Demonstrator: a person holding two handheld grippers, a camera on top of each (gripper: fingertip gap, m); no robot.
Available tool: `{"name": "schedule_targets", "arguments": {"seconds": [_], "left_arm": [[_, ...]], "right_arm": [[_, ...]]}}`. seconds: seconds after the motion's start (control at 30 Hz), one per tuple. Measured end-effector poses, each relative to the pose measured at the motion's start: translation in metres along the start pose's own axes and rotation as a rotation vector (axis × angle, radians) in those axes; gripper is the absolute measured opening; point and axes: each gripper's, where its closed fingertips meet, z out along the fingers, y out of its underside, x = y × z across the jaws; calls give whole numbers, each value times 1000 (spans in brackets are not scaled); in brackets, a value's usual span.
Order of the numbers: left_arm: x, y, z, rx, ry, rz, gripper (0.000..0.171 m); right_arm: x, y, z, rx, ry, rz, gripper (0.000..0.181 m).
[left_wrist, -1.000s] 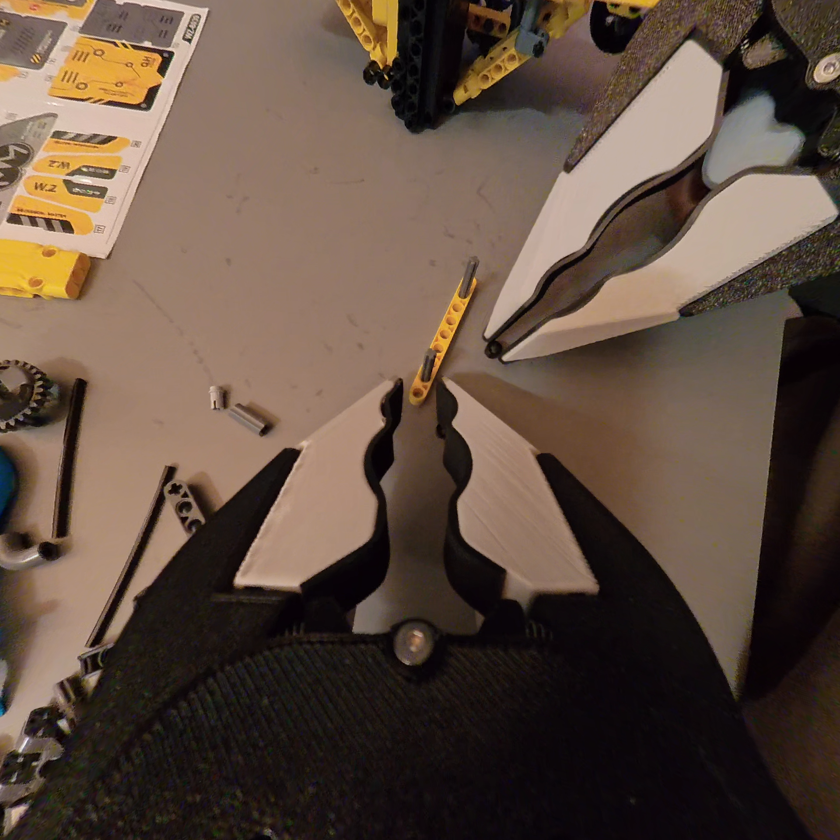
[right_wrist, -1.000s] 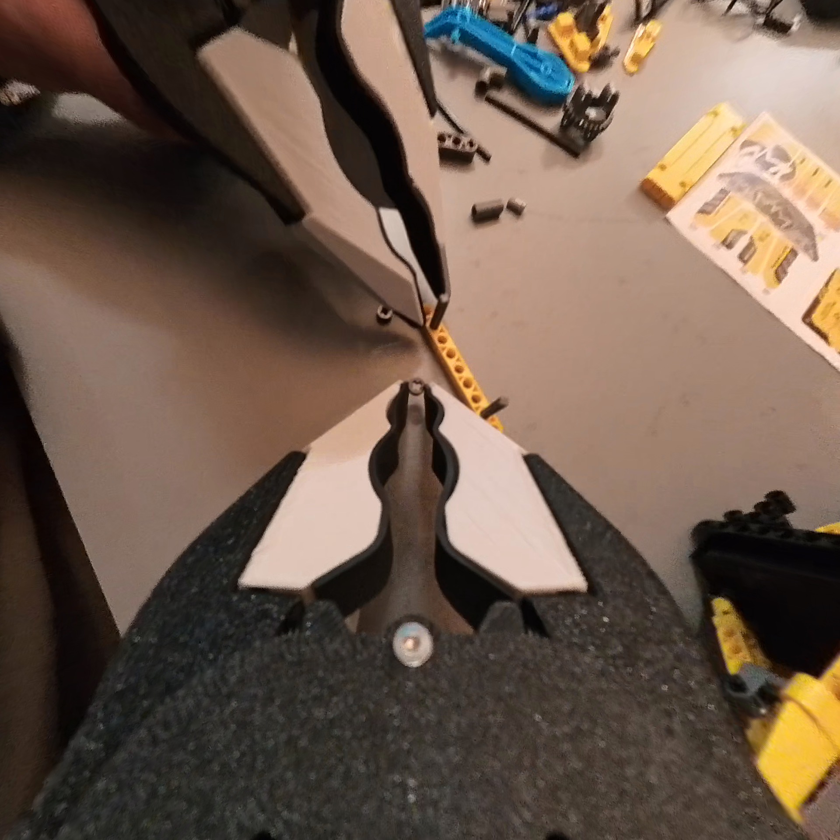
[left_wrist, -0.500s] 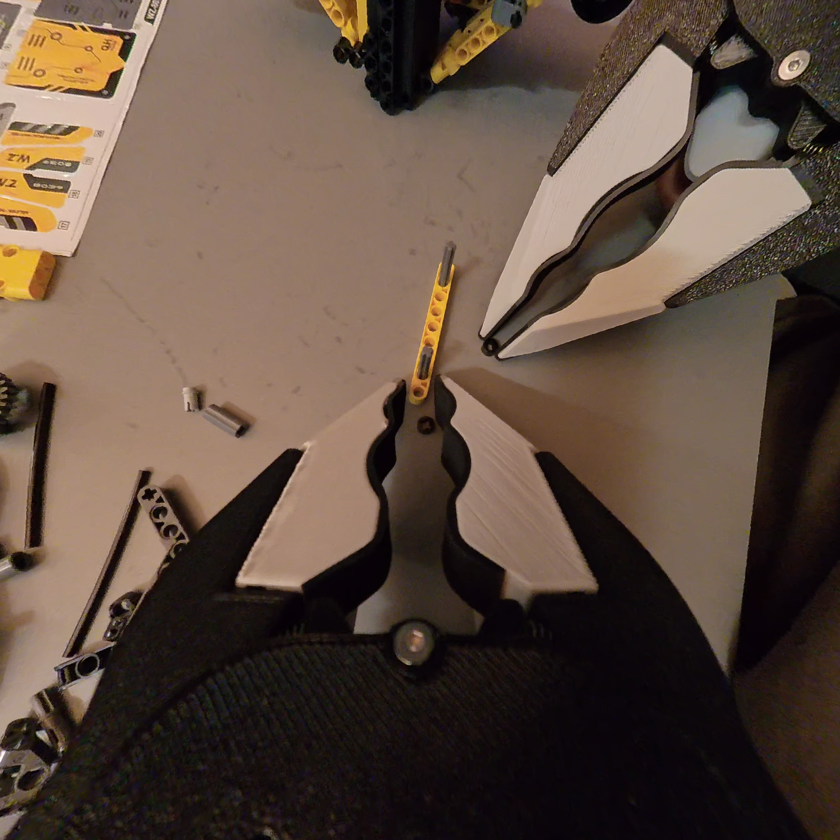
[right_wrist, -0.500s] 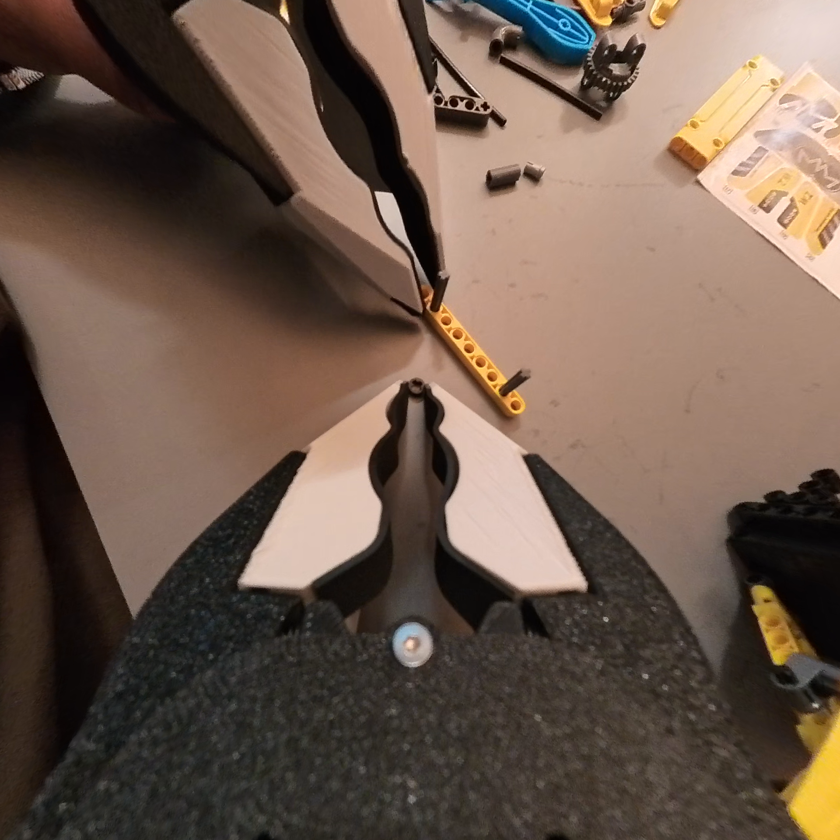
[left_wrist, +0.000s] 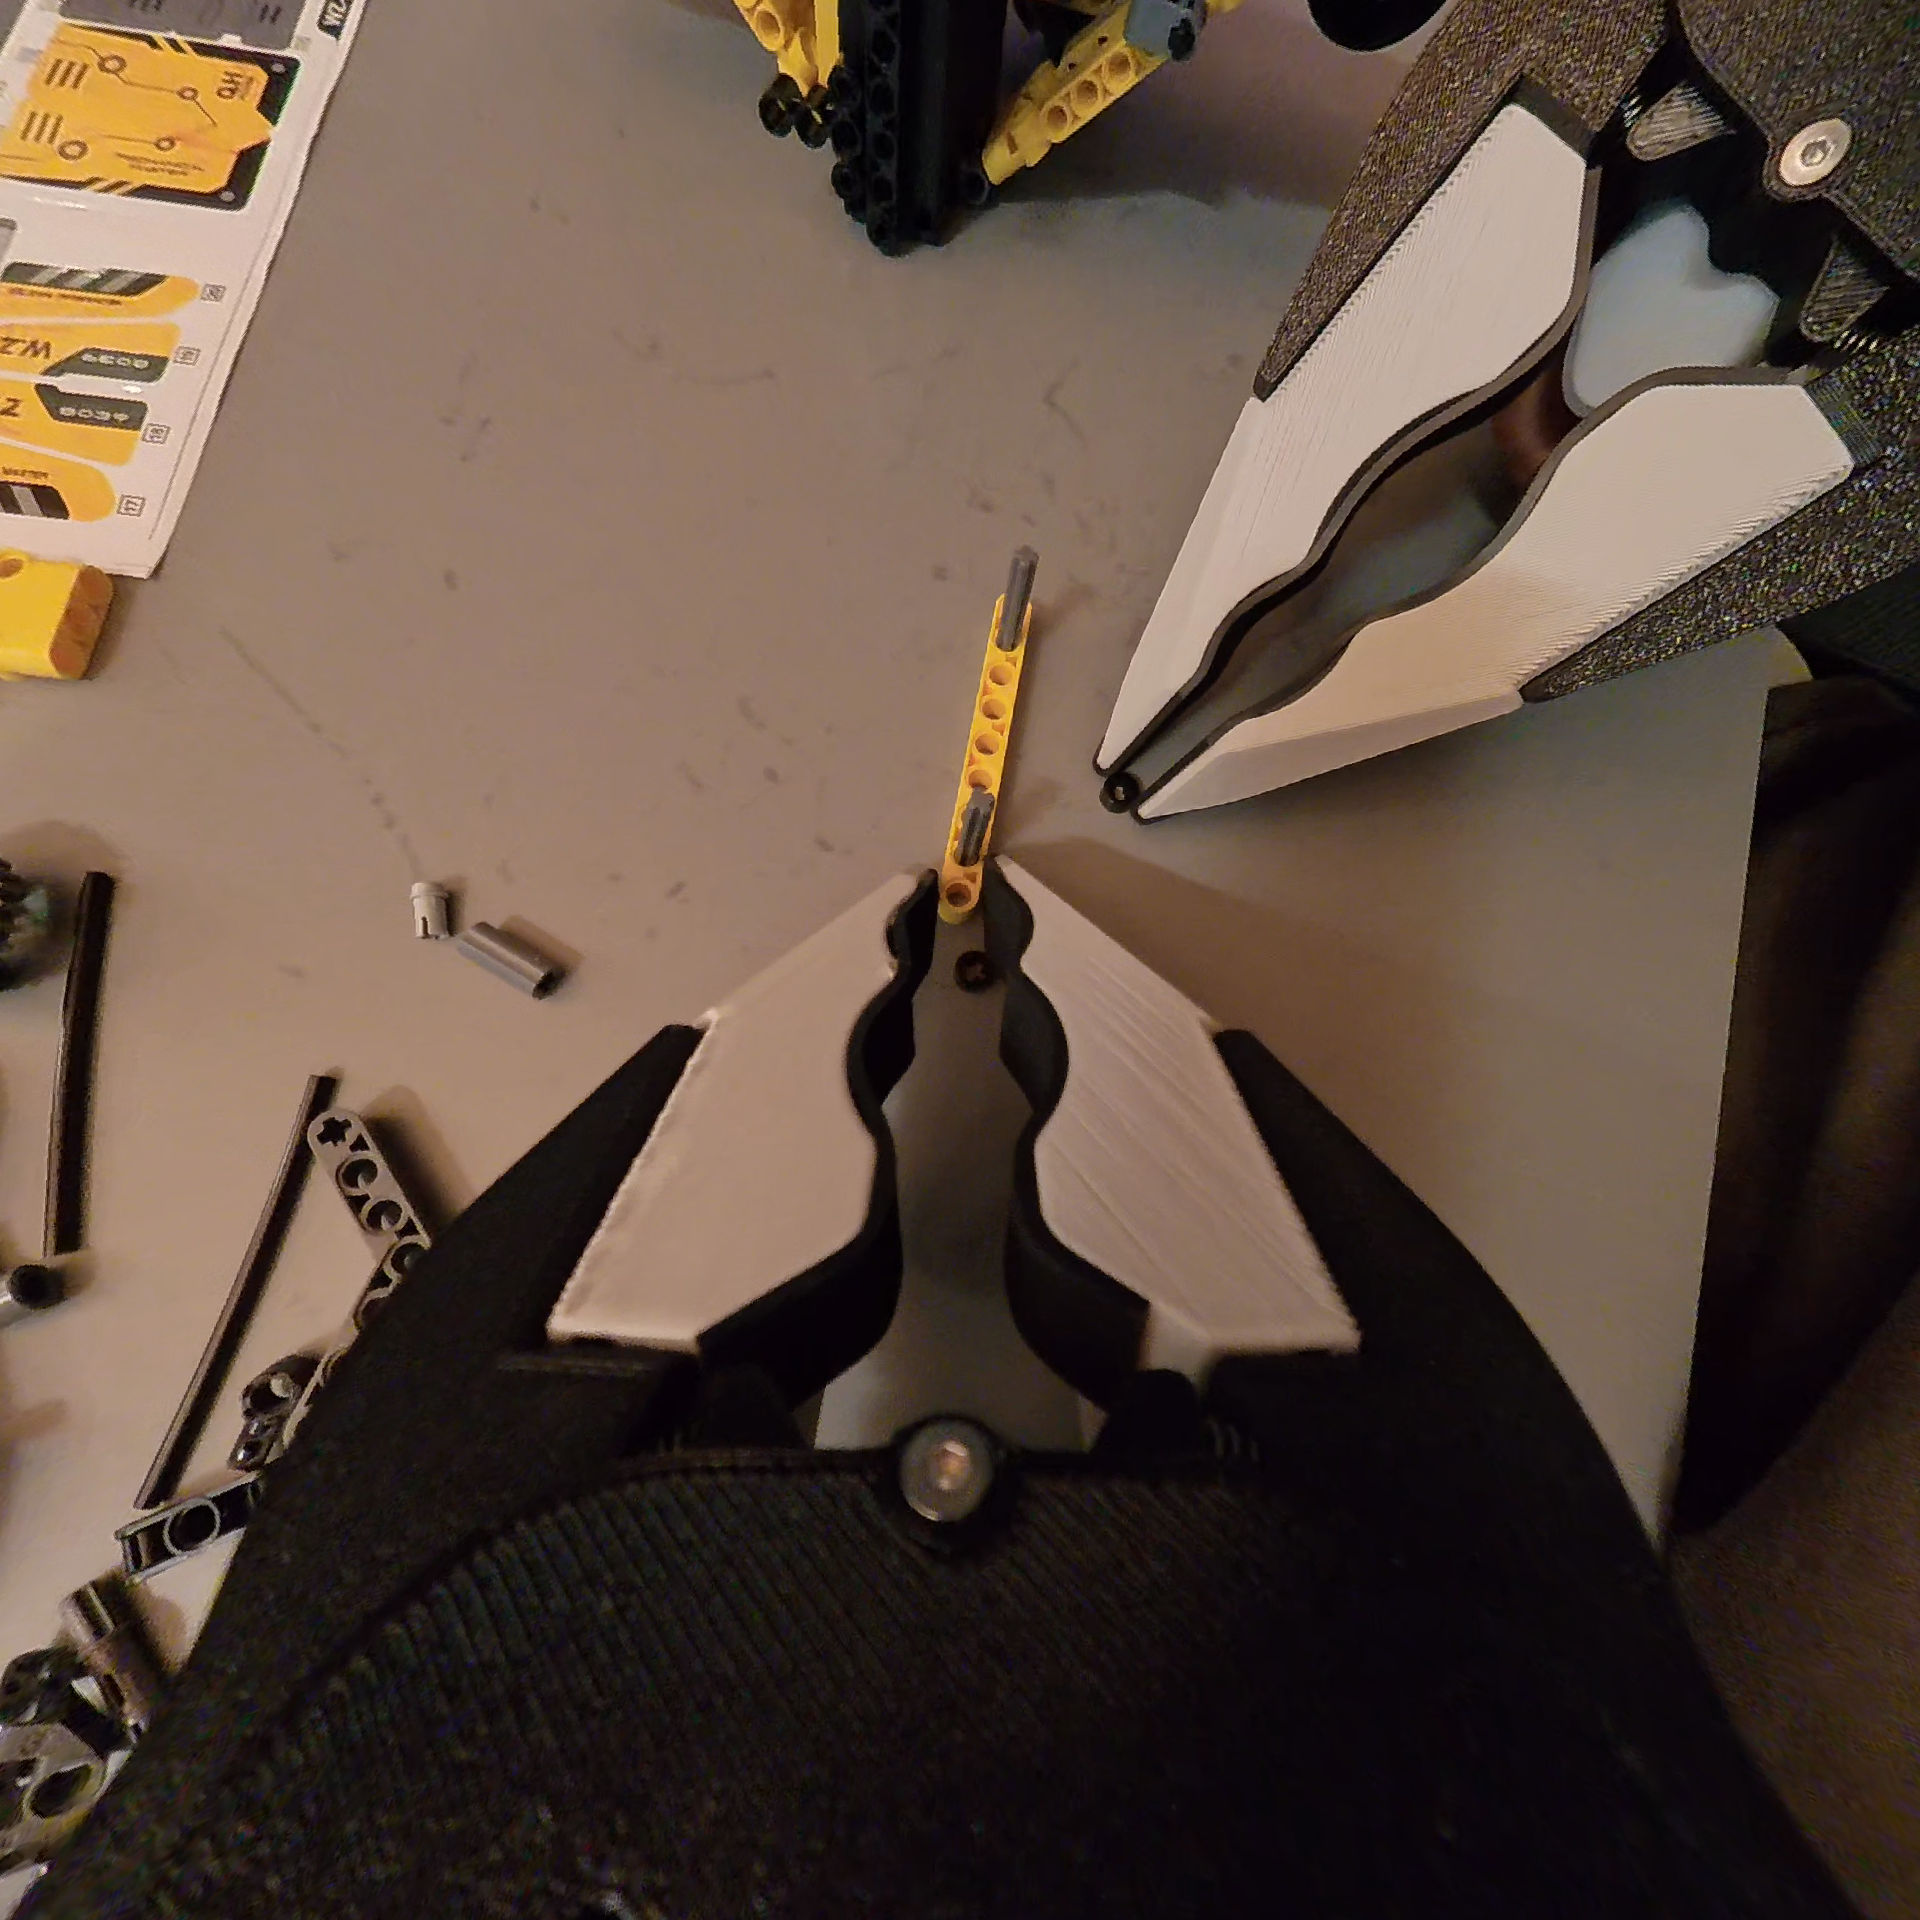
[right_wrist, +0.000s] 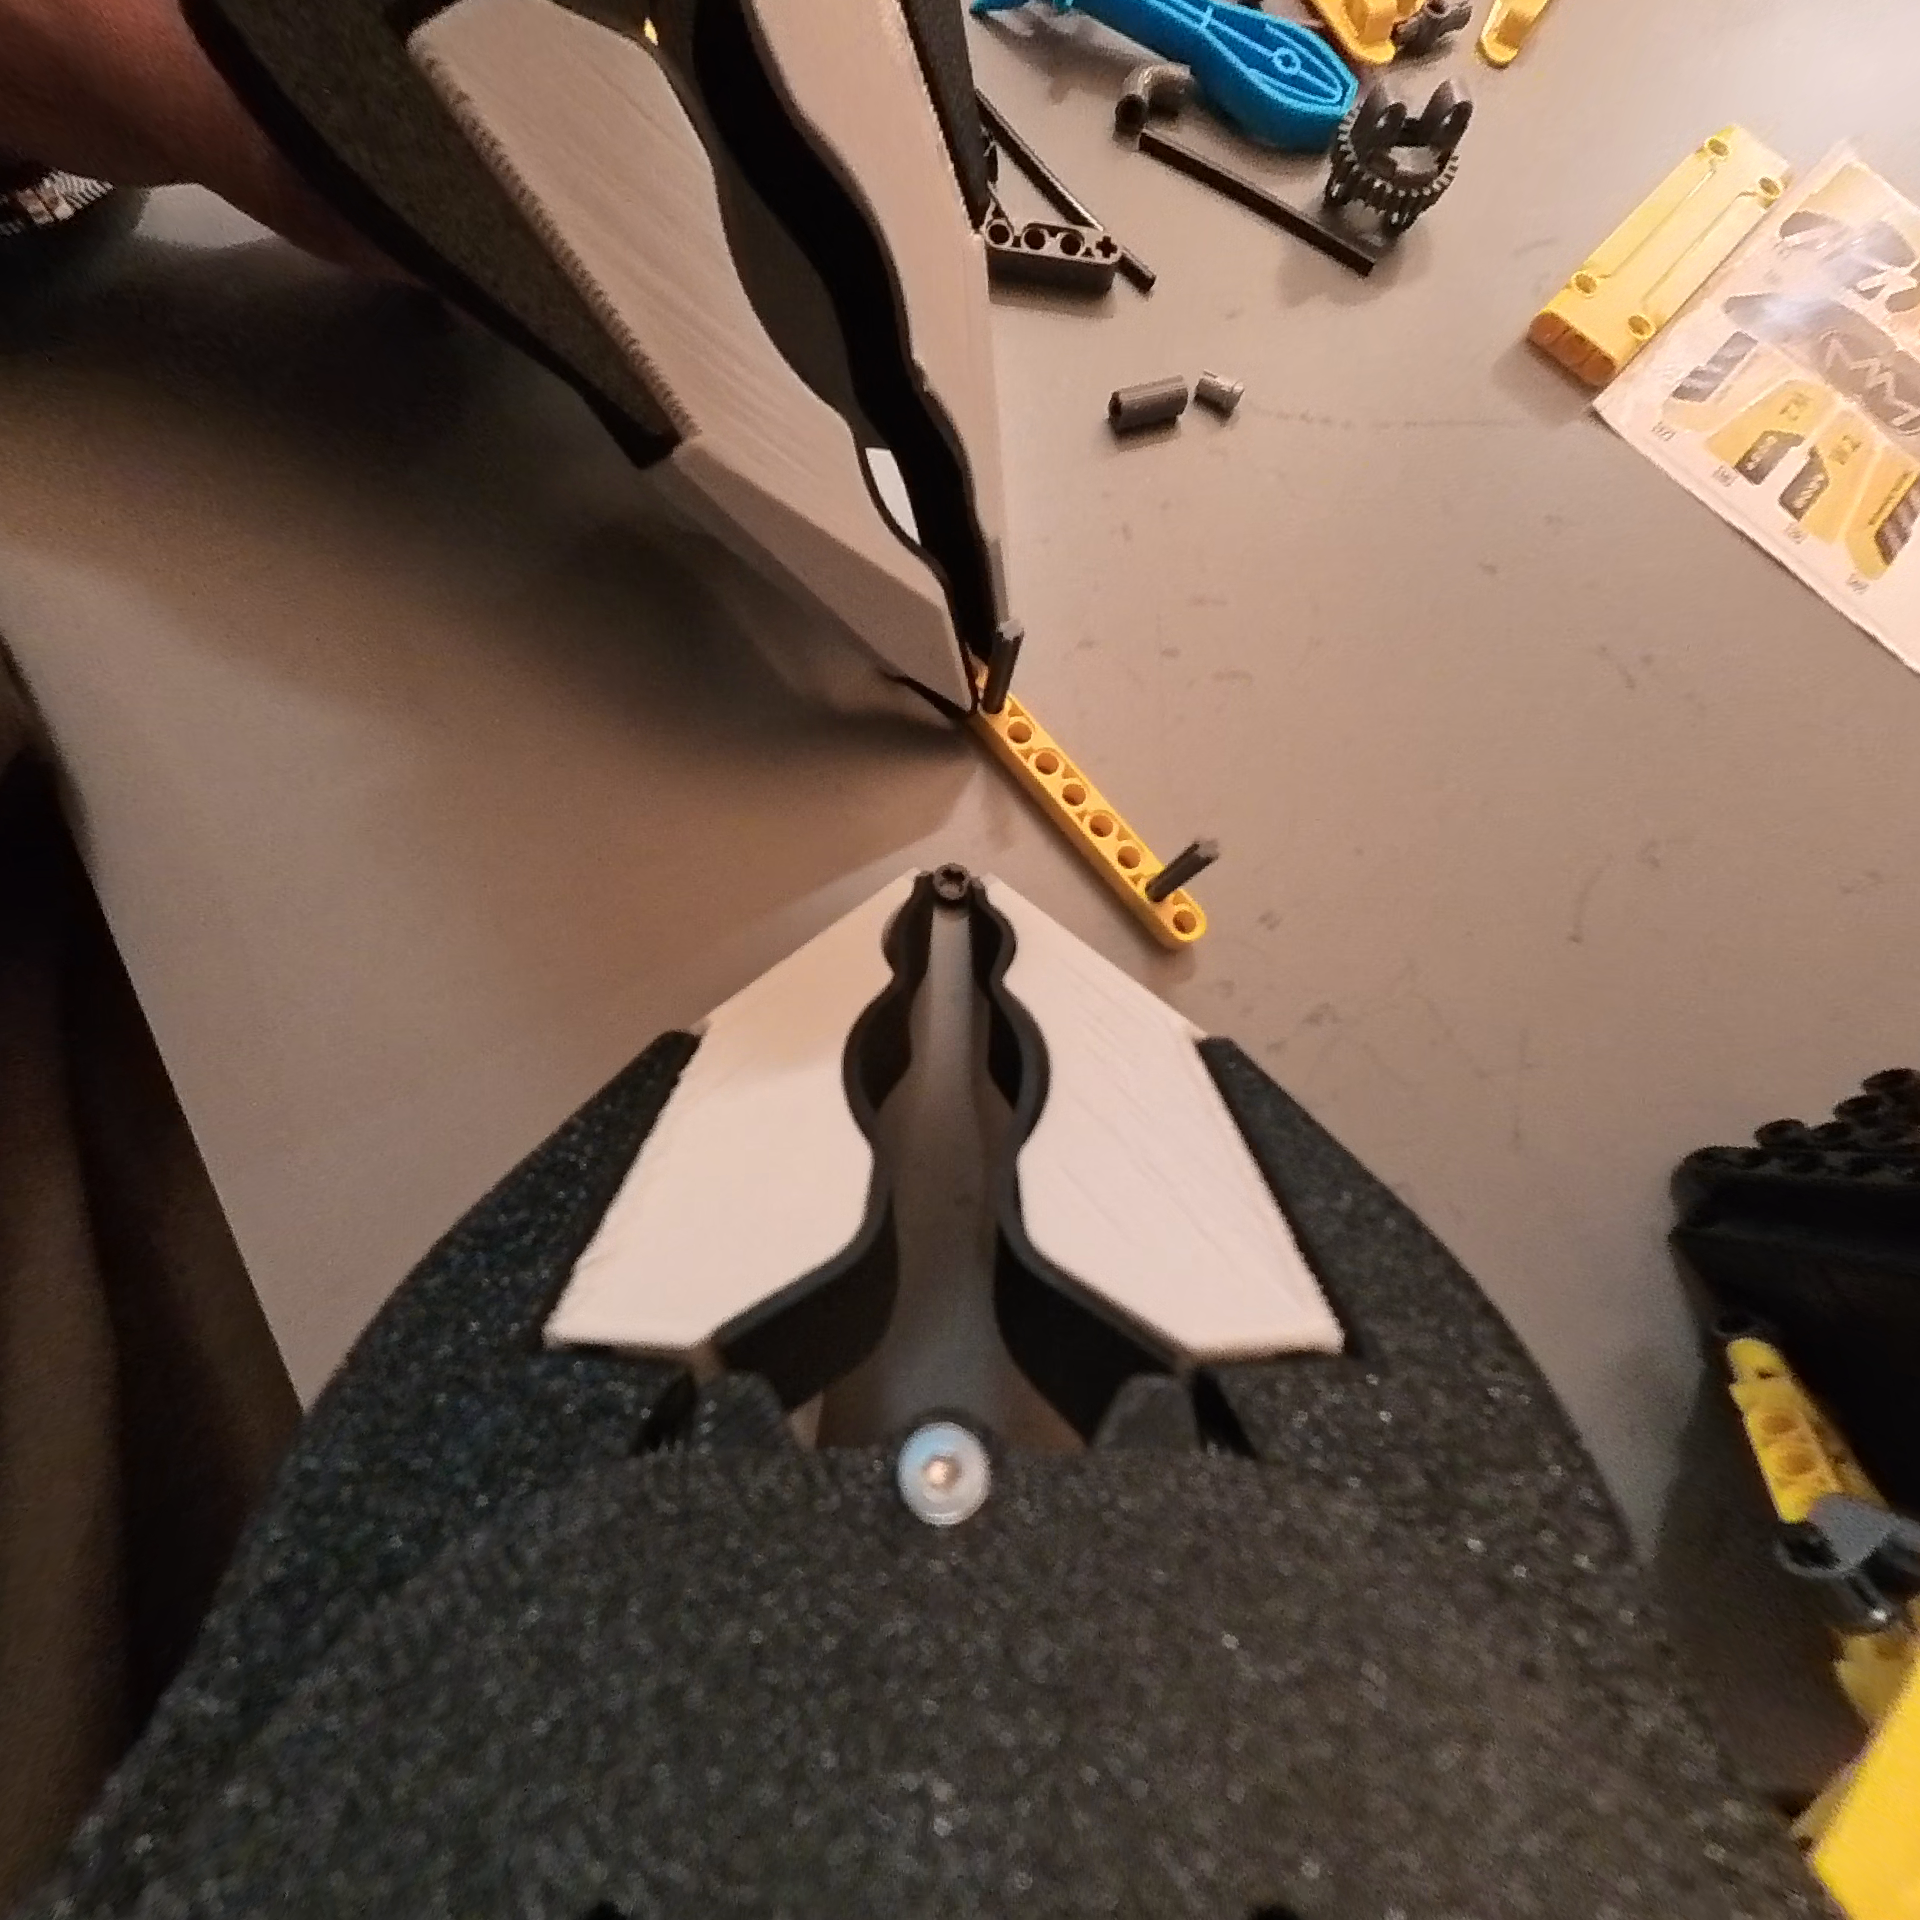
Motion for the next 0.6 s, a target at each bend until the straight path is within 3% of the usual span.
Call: {"name": "schedule_targets", "arguments": {"seconds": [0.6], "left_arm": [[2, -3, -1, 19, 13, -3, 6]], "right_arm": [[0, 0, 0, 4, -3, 3, 6]]}}
